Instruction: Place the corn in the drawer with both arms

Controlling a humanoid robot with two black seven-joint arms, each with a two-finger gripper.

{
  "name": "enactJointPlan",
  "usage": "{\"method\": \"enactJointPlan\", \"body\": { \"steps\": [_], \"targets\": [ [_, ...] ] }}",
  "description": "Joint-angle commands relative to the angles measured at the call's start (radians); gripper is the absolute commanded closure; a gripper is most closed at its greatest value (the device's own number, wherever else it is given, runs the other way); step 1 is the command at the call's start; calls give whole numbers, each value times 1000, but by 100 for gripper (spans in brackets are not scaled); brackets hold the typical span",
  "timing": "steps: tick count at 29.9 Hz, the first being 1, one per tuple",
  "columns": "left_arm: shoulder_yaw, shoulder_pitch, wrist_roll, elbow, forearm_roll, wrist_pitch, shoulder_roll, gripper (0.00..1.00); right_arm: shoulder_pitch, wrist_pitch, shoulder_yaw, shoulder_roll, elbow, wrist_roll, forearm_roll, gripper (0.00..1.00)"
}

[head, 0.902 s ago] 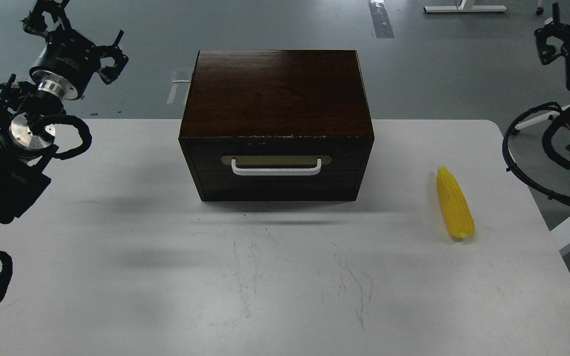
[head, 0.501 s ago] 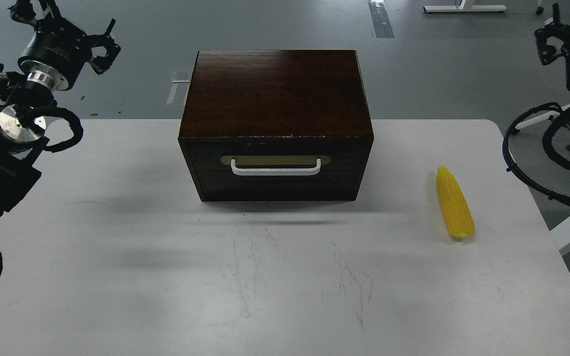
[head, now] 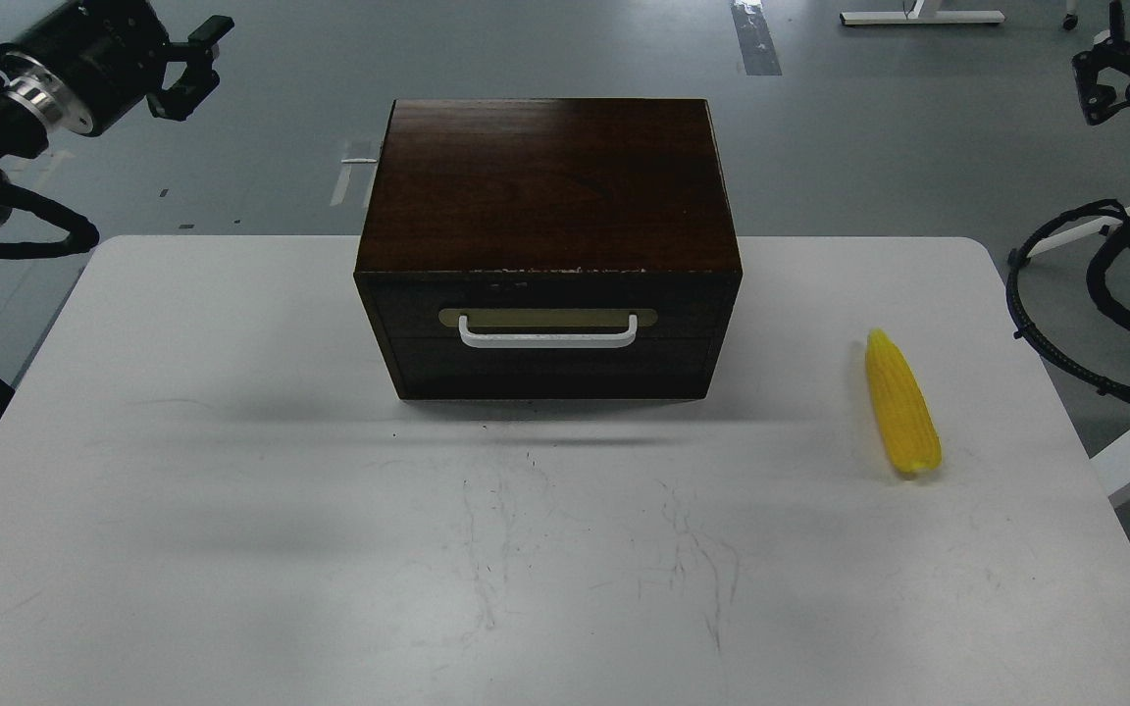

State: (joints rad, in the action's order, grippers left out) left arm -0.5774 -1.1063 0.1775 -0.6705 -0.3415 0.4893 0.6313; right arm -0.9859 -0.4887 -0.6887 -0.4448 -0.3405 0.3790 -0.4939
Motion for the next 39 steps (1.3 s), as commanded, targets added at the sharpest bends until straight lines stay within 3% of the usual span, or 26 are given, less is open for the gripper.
{"method": "enactJointPlan", "body": {
  "steps": [1,3,9,17,22,34,39],
  "targets": [
    [-1,-56,13,-190,-221,-1,57,22,1,0,0,-2,0,0,0,0],
    [-1,-96,13,-337,-377,-1,73,22,1,0,-2,-3,0,0,0,0],
    [4,-121,16,-598,-703,-1,64,22,1,0,0,-5,-2,0,0,0],
    [148,-127,63,-836,-1251,-1,24,22,1,0,-2,-37,-2,0,0,0],
    [250,-127,63,-899,-1402,-1,-8,22,6,0,-2,-45,1,0,0,0],
    [598,-253,65,-890,-1806,-1,-174,22,1,0,-3,-57,1,-2,0,0],
    [640,-259,65,-838,-1840,-1,-205,22,3,0,-3,-72,1,-2,0,0]
  ]
}}
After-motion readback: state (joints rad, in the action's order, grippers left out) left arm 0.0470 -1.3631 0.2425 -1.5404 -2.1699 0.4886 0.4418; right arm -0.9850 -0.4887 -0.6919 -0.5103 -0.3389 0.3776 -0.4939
